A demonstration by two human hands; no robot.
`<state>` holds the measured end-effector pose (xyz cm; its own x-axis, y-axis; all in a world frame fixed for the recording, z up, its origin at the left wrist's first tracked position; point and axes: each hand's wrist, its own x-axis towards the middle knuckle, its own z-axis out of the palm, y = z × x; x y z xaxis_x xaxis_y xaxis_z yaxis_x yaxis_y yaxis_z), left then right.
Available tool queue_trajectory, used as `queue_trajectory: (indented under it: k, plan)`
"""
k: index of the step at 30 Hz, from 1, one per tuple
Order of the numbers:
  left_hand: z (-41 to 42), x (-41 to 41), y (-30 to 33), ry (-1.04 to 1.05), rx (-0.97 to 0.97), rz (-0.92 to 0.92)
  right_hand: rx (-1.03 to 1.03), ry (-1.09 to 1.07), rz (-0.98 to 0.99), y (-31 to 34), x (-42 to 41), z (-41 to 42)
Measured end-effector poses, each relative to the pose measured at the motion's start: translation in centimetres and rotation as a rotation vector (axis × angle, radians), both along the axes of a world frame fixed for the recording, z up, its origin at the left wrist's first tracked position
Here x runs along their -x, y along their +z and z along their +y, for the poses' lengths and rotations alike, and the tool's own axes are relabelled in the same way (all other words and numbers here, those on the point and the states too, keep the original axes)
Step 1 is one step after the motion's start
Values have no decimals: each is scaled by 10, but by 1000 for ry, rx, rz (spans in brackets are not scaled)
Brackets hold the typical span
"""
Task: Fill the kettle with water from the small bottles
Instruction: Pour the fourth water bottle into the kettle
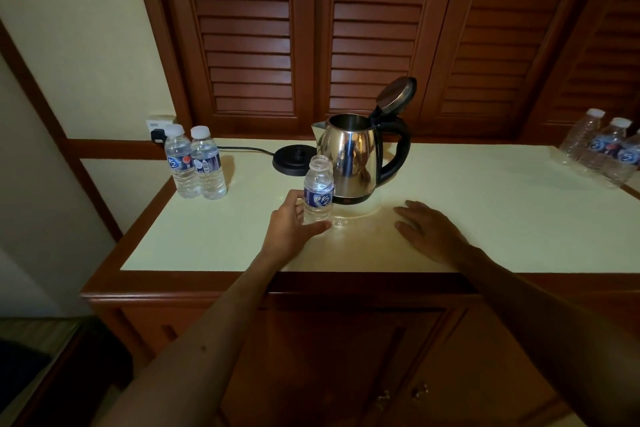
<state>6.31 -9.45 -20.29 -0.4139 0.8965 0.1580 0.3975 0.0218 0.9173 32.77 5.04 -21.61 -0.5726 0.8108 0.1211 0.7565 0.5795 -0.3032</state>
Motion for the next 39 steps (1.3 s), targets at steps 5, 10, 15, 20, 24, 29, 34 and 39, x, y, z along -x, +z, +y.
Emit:
queue_trajectory:
  k: [5, 10, 15, 20, 24, 29, 34, 39]
  plan:
    - [-4, -3, 2, -40, -51, -24, -10, -4, -13, 1, 2, -1]
    - [-7, -4, 5, -40, -85, -73, -11, -8, -30, 0, 1, 1]
    - [-3, -1, 20, 38, -80, 19, -22, -4, -10, -1, 1, 2]
    - [12, 13, 60, 112, -21, 244, -32, -4, 18, 1, 0, 0]
    - [24, 28, 89, 183, 38, 456, -26, -17, 38, 1, -1, 1]
    - [34, 49, 115, 213, 193, 733, -41, -15, 49, 3, -1, -1]
    - [41, 49, 141, 208, 317, 941, -37, -4, 72, 2, -2, 1]
    - [45, 46, 156, 199, 382, 1016, -30, 0, 83, 1, -2, 3]
